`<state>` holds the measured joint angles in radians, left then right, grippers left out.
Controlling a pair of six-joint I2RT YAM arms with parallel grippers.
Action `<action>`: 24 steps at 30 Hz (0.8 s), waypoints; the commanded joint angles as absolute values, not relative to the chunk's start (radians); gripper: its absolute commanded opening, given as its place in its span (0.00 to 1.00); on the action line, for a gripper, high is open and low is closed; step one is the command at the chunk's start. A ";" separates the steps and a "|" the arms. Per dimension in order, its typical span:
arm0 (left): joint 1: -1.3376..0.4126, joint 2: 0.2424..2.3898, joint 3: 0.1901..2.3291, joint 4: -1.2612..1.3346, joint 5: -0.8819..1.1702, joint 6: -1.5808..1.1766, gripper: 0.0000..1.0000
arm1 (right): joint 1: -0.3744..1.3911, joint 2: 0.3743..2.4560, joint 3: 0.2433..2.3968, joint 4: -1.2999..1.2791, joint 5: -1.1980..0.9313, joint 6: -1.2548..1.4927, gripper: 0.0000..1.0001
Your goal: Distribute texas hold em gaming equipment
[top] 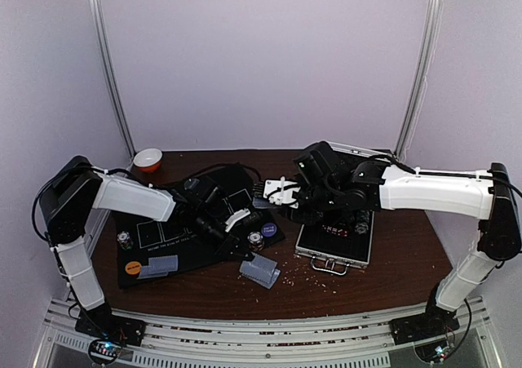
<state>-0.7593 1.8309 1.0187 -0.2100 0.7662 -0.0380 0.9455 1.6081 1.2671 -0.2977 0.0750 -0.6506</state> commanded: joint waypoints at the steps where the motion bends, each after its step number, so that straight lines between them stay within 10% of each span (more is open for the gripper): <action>1: -0.770 1.864 1.067 -0.214 0.791 0.017 0.00 | 0.942 1.580 1.254 -0.291 0.086 -0.640 0.41; 14: -0.781 1.926 1.099 -0.280 0.762 0.039 0.00 | 0.942 1.589 1.259 -0.293 0.077 -0.647 0.41; 24: -0.779 1.865 1.127 -0.306 0.654 0.034 0.23 | 0.942 1.588 1.262 -0.302 0.078 -0.647 0.41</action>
